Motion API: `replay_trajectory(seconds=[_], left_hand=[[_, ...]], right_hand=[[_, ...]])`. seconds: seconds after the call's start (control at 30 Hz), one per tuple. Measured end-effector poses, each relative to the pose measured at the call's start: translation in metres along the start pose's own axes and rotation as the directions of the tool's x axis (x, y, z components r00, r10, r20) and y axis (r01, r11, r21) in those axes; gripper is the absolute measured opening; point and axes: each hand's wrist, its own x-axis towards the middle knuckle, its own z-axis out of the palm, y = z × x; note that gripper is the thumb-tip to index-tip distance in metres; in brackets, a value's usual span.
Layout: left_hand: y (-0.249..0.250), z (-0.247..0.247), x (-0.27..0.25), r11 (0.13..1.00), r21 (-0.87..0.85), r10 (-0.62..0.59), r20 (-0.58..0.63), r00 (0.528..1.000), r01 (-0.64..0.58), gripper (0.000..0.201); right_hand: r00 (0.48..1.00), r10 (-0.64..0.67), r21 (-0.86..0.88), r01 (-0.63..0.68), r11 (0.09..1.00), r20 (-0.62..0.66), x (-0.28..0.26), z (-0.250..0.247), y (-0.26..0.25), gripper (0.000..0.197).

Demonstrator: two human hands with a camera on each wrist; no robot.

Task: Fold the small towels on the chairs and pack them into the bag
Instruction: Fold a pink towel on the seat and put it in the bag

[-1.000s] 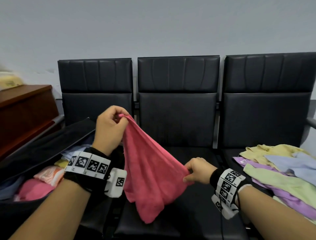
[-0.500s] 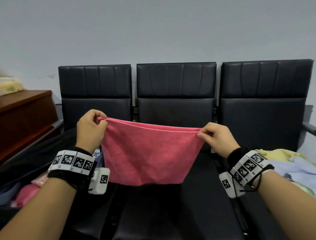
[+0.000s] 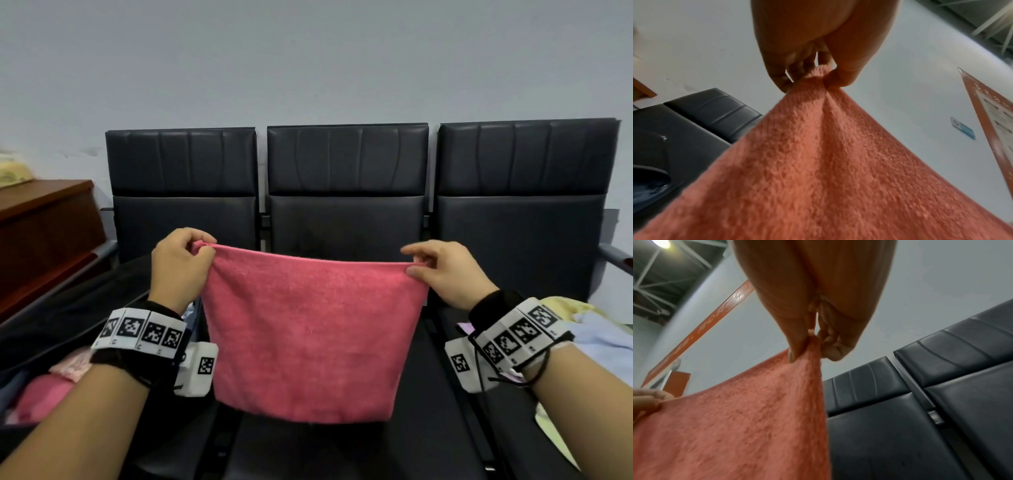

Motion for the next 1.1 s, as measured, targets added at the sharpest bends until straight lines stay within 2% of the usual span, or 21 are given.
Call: replay_trajectory(seconds=[0.1, 0.17, 0.27, 0.37, 0.43, 0.5, 0.57, 0.63, 0.73, 0.8, 0.87, 0.93, 1.0, 1.03, 1.1], left_hand=[[-0.017, 0.014, 0.000, 0.996, 0.078, -0.057, 0.133, 0.989, 0.047, 0.027], [-0.024, 0.025, 0.000, 0.989, 0.114, -0.114, 0.195, 0.974, 0.093, 0.027], [-0.023, 0.036, 0.007, 0.987, 0.094, -0.144, 0.179, 0.973, 0.129, 0.027], [-0.015, 0.037, 0.018, 0.996, -0.003, -0.088, 0.099, 0.991, 0.089, 0.025], [-0.013, 0.034, 0.020, 0.999, -0.029, -0.015, 0.032, 0.999, 0.016, 0.023], [-0.016, 0.033, 0.016, 0.999, -0.037, 0.027, 0.017, 0.999, -0.026, 0.020], [-0.023, 0.036, 0.007, 0.999, -0.052, 0.016, 0.064, 0.998, -0.013, 0.020], [-0.031, 0.040, -0.005, 0.997, -0.055, -0.049, 0.143, 0.989, 0.057, 0.022], [-0.048, 0.044, -0.021, 0.988, 0.050, -0.157, 0.268, 0.951, 0.149, 0.024], [-0.058, 0.045, -0.031, 0.972, 0.154, -0.227, 0.386, 0.894, 0.180, 0.024], [-0.067, 0.046, -0.043, 0.949, 0.214, -0.313, 0.527, 0.790, 0.233, 0.023], [-0.077, 0.050, -0.057, 0.903, 0.286, -0.428, 0.654, 0.624, 0.320, 0.022], [-0.089, 0.054, -0.072, 0.851, 0.371, -0.516, 0.725, 0.457, 0.373, 0.028], [-0.095, 0.056, -0.078, 0.835, 0.390, -0.536, 0.737, 0.412, 0.389, 0.030], [-0.106, 0.062, -0.088, 0.817, 0.390, -0.555, 0.733, 0.394, 0.425, 0.030]], right_hand=[[0.992, 0.060, -0.154, -0.043, 0.987, 0.109, 0.004, 0.011, 0.011, 0.012], [0.988, 0.141, -0.148, -0.130, 0.980, 0.067, 0.011, 0.022, 0.018, 0.009], [0.961, 0.257, 0.155, -0.240, 0.958, -0.102, 0.024, 0.033, 0.023, 0.008], [0.938, 0.235, 0.334, -0.143, 0.932, -0.256, 0.033, 0.030, 0.026, 0.007], [0.936, 0.197, 0.398, -0.069, 0.915, -0.291, 0.034, 0.025, 0.026, 0.009], [0.948, 0.178, 0.412, -0.057, 0.909, -0.262, 0.029, 0.023, 0.030, 0.011], [0.965, 0.183, 0.391, -0.098, 0.915, -0.188, 0.019, 0.025, 0.034, 0.013], [0.974, 0.211, 0.378, -0.165, 0.911, -0.082, 0.007, 0.031, 0.039, 0.013], [0.956, 0.284, 0.412, -0.287, 0.865, 0.072, -0.014, 0.047, 0.049, 0.026], [0.922, 0.342, 0.390, -0.387, 0.835, 0.182, -0.027, 0.060, 0.057, 0.027], [0.877, 0.376, 0.331, -0.464, 0.821, 0.298, -0.039, 0.073, 0.067, 0.030], [0.831, 0.395, 0.262, -0.512, 0.818, 0.392, -0.052, 0.085, 0.076, 0.034], [0.792, 0.412, 0.217, -0.545, 0.810, 0.451, -0.063, 0.096, 0.083, 0.034], [0.775, 0.427, 0.205, -0.564, 0.800, 0.465, -0.067, 0.101, 0.087, 0.034], [0.745, 0.471, 0.197, -0.610, 0.768, 0.473, -0.073, 0.109, 0.095, 0.030]])
